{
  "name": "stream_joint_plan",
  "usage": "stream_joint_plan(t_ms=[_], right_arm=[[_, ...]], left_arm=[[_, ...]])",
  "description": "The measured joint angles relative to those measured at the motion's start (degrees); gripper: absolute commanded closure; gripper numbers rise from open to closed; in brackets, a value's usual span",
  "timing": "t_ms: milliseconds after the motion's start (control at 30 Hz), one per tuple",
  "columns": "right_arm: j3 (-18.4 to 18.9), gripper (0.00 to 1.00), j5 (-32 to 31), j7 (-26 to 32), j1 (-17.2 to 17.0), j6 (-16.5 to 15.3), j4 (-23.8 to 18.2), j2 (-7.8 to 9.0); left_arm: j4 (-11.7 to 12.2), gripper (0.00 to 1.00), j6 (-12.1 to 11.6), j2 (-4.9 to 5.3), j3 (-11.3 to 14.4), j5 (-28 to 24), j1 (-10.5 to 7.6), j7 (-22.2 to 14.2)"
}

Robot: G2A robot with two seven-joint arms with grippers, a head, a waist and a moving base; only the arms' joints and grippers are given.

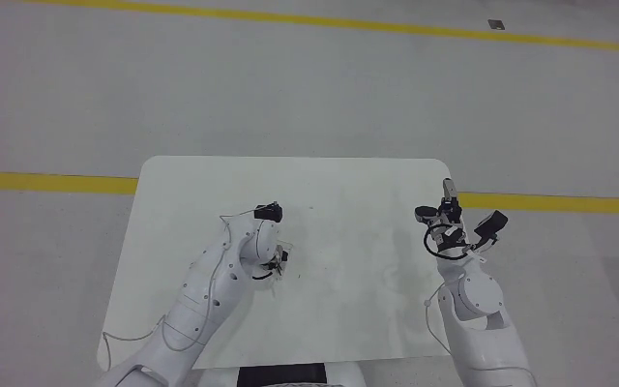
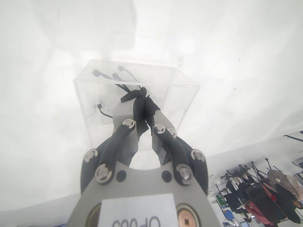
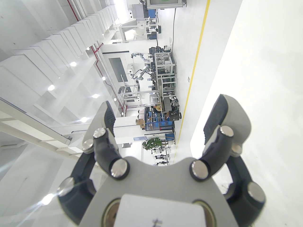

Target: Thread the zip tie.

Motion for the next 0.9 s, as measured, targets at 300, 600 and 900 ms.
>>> stream_joint_plan(t_ms=[300,600,900], right_arm=[[0.00,0.00,0.00,0.00,0.00,0.00,0.00,0.00],[0.00,0.00,0.00,0.00,0.00,0.00,0.00,0.00],[0.00,0.00,0.00,0.00,0.00,0.00,0.00,0.00]], left_arm=[[-2.38,1.00,0.00,-0.07,-0.39,1.16,0.93,-1.32],[-4.55,0.67,0.00,0.24,-0.99,1.96,2.27,-1.32],[-2.92,0.64,0.00,0.08,-1.56,1.43,1.60,-1.31]])
